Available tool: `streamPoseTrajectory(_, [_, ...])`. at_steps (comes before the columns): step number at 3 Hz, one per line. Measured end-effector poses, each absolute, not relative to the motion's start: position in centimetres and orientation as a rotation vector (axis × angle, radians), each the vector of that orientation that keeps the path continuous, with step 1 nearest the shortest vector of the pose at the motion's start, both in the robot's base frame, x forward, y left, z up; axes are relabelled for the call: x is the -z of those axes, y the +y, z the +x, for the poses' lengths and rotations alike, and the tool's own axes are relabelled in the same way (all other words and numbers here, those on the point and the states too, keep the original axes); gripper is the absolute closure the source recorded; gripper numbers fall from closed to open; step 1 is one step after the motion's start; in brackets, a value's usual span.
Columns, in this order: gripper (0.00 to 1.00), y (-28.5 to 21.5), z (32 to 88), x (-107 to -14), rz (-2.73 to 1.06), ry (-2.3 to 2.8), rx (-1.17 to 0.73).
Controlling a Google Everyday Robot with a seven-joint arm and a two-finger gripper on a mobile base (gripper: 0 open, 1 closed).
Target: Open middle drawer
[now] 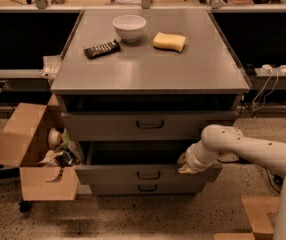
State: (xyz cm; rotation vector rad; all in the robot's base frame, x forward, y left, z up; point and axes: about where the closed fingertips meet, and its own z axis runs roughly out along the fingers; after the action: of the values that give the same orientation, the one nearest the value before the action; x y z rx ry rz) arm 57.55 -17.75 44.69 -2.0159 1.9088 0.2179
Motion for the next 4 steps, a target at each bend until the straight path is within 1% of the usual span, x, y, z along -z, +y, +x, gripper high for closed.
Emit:
streamPoseTrajectory(1, [0.84,-17.76,57.55,-44.69,-2.016,1.909,-0.218])
streamPoseTrajectory(2, [0.62,-17.76,57.55,-44.69,-2.016,1.909,-0.218])
streamPoseTrajectory(4, [0.14,-17.76,57.55,-44.68,-2.016,1.909,-0.218])
